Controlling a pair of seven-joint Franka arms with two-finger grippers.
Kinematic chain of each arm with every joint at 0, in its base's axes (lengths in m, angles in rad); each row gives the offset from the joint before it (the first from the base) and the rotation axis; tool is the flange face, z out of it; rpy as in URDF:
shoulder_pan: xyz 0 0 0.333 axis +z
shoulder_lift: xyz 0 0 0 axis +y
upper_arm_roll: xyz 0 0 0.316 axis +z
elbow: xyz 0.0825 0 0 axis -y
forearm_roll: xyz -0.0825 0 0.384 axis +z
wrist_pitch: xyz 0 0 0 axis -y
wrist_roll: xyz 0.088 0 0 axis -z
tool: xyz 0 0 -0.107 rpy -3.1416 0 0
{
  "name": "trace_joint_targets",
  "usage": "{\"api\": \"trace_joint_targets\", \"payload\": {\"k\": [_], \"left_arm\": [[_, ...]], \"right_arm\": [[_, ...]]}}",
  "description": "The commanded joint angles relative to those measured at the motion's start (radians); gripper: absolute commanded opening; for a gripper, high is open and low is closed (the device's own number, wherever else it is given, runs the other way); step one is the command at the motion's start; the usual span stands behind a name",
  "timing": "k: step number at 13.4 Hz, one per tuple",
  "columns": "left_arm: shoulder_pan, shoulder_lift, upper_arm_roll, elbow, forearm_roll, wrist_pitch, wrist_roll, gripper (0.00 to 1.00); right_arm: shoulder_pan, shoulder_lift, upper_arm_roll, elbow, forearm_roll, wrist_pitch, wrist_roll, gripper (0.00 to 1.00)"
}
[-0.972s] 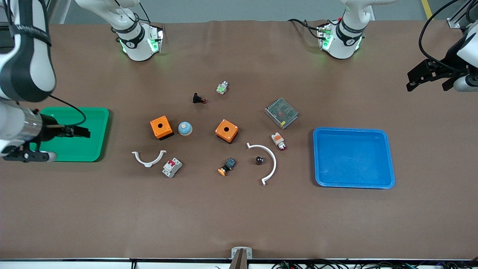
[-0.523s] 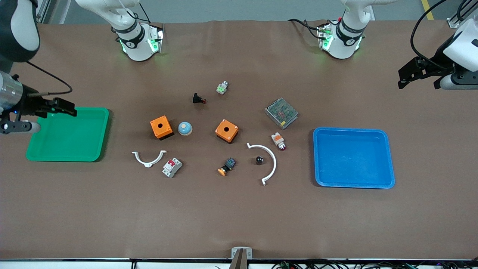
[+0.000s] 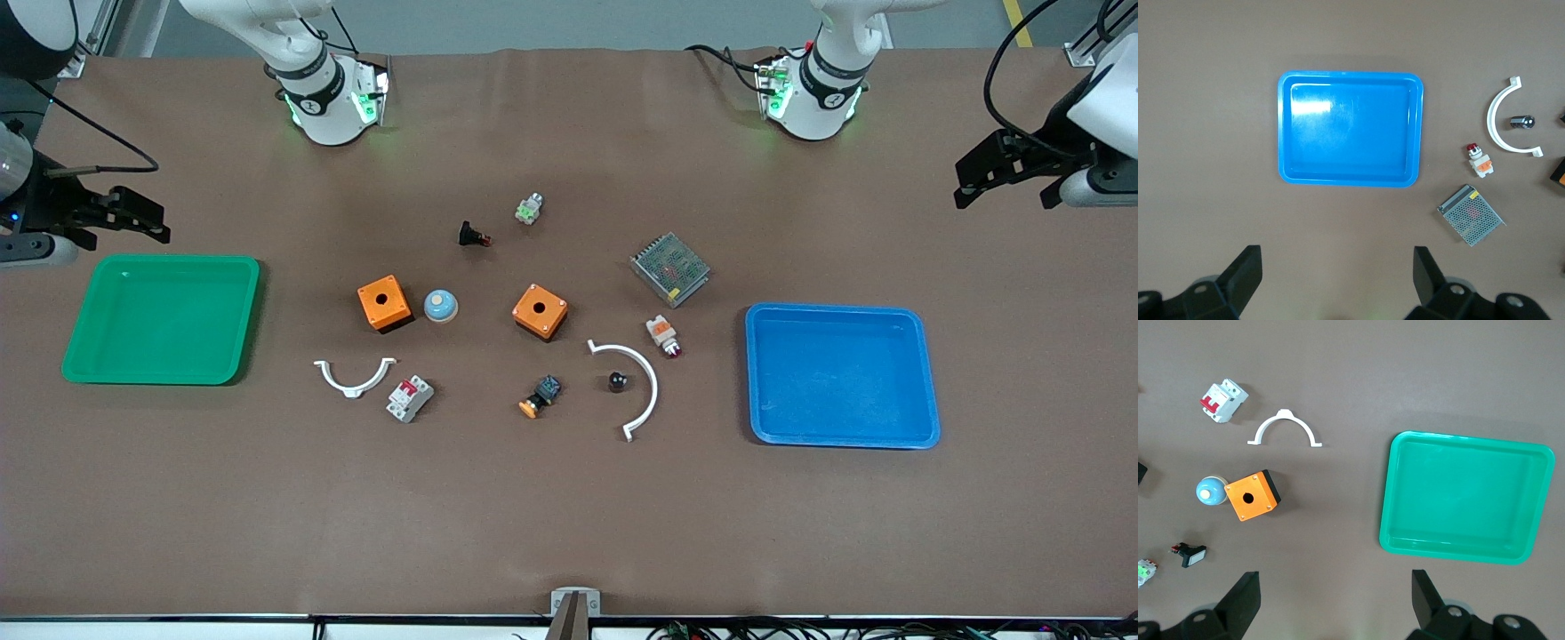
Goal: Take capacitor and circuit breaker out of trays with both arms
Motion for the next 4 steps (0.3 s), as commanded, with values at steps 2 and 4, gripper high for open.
{"api": "trace_joint_targets", "payload": {"k": [2,4], "left_arm": [[0.013,0.015,-0.01,0.055,-0.005,-0.014,-0.006,1.0],[0.013,0.029,-0.008,0.056,-0.003,-0.014,-0.008,1.0]], "right_arm": [[-0.006,-0.021,0.007,0.072,-0.016,0.001,0.005,1.0],[-0.021,0.008,0.006,0.14,-0.014,0.004,0.001,1.0]]}}
